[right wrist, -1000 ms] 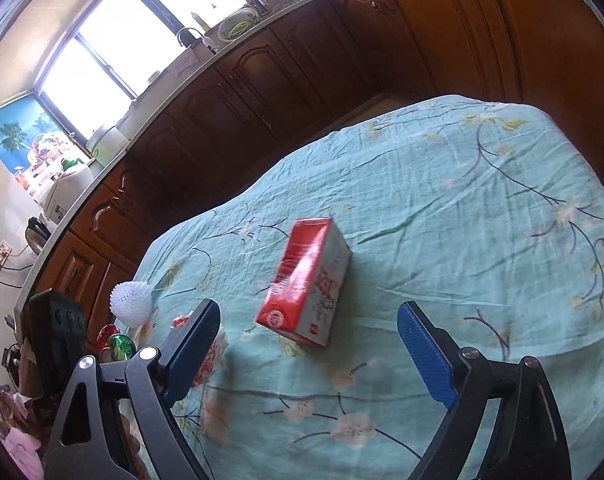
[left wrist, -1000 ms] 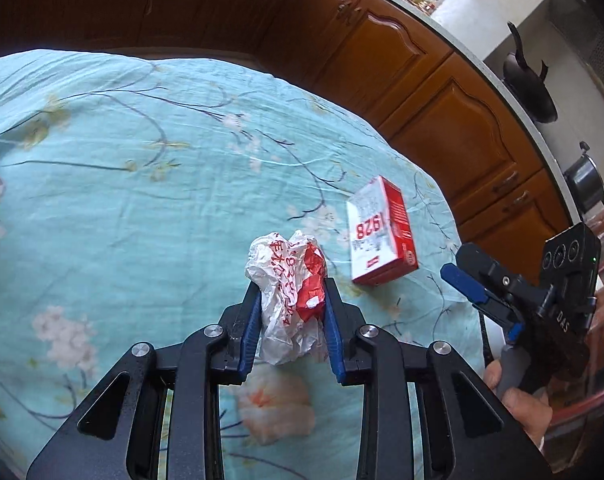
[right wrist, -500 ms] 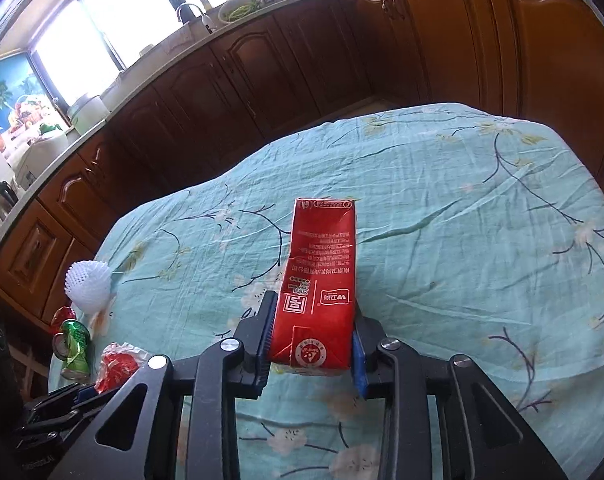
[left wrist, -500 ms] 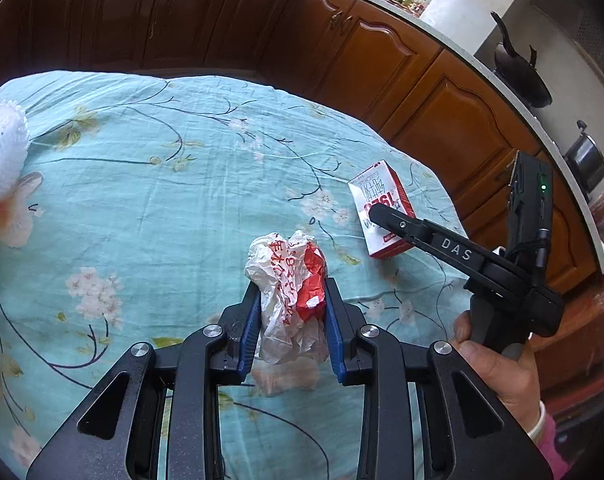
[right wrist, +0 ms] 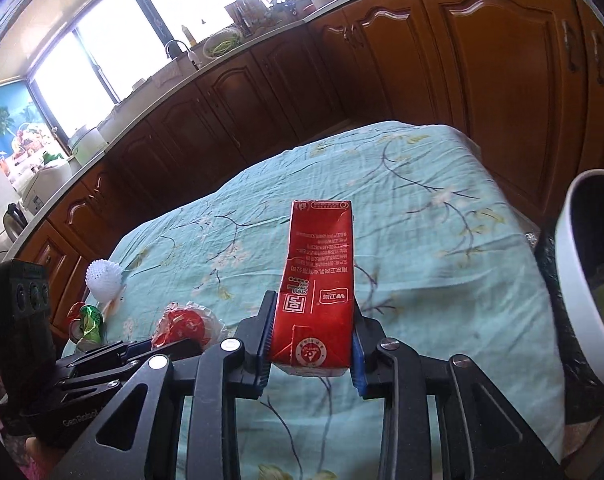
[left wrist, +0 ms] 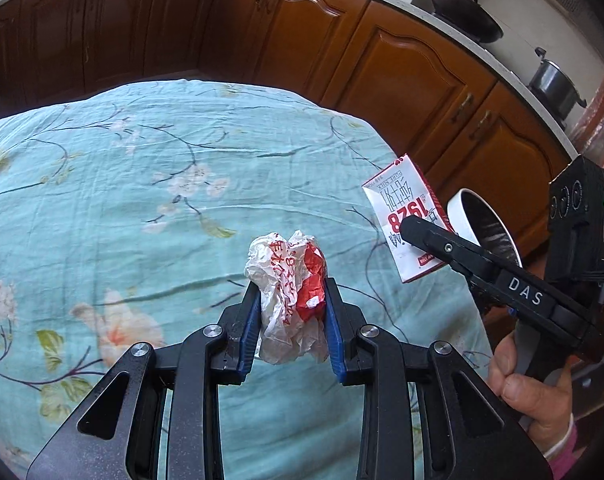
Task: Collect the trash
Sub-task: 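Carry the paper and red carton over the bin and open both grippers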
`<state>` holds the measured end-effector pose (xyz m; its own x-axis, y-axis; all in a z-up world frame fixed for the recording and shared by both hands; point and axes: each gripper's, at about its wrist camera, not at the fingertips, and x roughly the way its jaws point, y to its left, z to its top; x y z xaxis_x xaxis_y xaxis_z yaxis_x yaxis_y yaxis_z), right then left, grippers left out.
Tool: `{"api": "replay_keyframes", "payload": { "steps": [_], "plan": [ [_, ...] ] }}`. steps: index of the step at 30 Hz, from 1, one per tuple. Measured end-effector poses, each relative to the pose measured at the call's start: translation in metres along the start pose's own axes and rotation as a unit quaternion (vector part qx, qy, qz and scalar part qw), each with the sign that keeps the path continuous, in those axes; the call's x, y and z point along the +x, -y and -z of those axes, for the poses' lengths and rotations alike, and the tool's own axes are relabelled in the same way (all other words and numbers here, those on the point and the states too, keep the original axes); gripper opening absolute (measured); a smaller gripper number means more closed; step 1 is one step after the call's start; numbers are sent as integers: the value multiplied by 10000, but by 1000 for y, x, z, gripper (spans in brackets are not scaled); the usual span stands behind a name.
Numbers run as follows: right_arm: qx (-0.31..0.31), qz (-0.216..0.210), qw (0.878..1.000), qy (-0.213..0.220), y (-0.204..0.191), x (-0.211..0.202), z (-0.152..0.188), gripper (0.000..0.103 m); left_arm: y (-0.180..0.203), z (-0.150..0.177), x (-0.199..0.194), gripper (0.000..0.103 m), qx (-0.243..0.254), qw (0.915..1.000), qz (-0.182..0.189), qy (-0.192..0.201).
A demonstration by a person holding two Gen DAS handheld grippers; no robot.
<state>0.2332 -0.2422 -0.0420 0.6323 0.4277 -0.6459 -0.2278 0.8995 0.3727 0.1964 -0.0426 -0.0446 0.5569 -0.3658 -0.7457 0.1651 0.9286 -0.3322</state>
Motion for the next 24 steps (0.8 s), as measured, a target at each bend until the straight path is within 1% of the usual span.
{"api": "replay_keyframes", "payload": {
  "steps": [5, 6, 12, 24],
  "plan": [
    [211, 124, 9996, 140, 26, -30, 14, 31, 38, 2, 12, 27, 356, 9992, 124, -113],
    [243, 160, 9994, 162, 30, -36, 17, 31, 45, 2, 15, 27, 413, 9990, 87, -133],
    [445, 353, 9980, 274, 58, -65, 32, 31, 86, 2, 27, 27, 774, 9966, 173, -203],
    [667, 747, 9928, 659, 98, -112, 35, 31, 147, 1, 43, 27, 1280, 9907, 365, -275]
  ]
}}
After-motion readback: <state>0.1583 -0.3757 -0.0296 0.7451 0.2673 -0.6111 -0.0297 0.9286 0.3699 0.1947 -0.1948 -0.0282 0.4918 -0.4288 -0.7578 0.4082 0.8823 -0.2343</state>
